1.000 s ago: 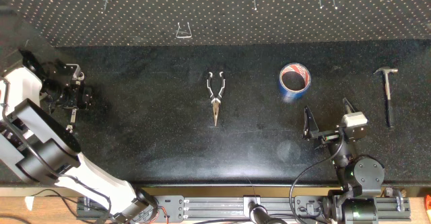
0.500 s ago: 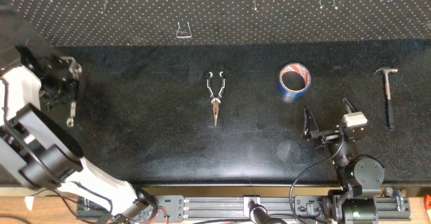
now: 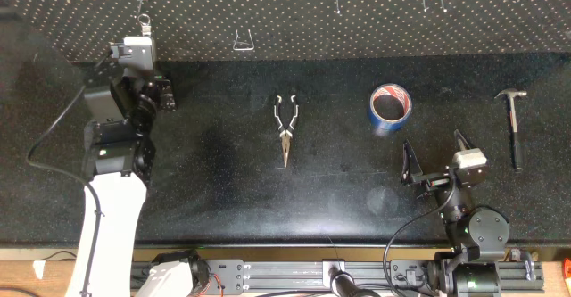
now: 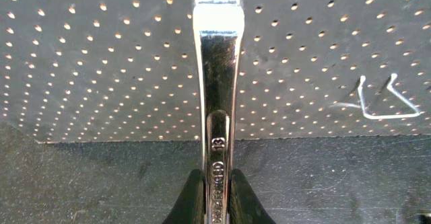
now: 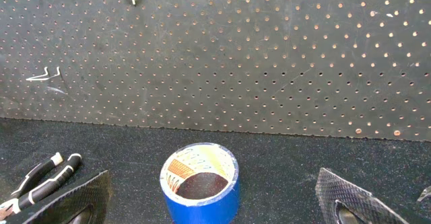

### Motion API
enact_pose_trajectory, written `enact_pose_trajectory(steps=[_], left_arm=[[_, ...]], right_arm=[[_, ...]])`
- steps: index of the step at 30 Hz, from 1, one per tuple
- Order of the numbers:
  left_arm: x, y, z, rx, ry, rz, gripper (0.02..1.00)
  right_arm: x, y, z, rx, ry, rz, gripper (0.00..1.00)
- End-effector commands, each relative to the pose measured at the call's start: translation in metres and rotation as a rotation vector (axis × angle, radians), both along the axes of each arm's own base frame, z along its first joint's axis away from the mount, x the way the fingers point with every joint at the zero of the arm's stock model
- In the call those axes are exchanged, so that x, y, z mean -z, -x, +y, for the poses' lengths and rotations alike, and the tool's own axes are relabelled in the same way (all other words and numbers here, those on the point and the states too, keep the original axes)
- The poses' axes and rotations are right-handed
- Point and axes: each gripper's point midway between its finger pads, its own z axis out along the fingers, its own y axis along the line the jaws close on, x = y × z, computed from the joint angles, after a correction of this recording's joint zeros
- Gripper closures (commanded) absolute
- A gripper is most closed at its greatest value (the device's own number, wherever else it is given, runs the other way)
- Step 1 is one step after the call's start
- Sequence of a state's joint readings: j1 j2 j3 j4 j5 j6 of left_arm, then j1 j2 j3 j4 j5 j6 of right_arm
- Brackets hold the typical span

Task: Place Tools Onto Pegboard

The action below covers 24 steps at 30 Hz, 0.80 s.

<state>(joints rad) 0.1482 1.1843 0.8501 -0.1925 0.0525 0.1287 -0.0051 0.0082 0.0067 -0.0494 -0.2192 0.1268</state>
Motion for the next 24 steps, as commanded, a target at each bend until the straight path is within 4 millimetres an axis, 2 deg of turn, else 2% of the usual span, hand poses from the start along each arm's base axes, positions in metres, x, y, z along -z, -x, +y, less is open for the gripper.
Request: enact_pose_trajectory(steps=[1, 12, 24], left_arm=[[0.0, -0.003, 0.018, -0.101, -0.038, -0.007, 0.991], [0.017, -0.007, 0.019, -0.108, -0.03, 0.036, 0.991], [0.004, -0.011, 0.023, -0.124, -0.042, -0.004, 0.989]], right_arm=[[0.001, 0.0, 0.0, -0.001, -0.011, 0.004, 0.014], [0.001, 0.0, 0.0, -0.001, -0.011, 0.004, 0.014], [0.001, 0.0, 0.0, -0.001, -0.011, 0.003, 0.014]])
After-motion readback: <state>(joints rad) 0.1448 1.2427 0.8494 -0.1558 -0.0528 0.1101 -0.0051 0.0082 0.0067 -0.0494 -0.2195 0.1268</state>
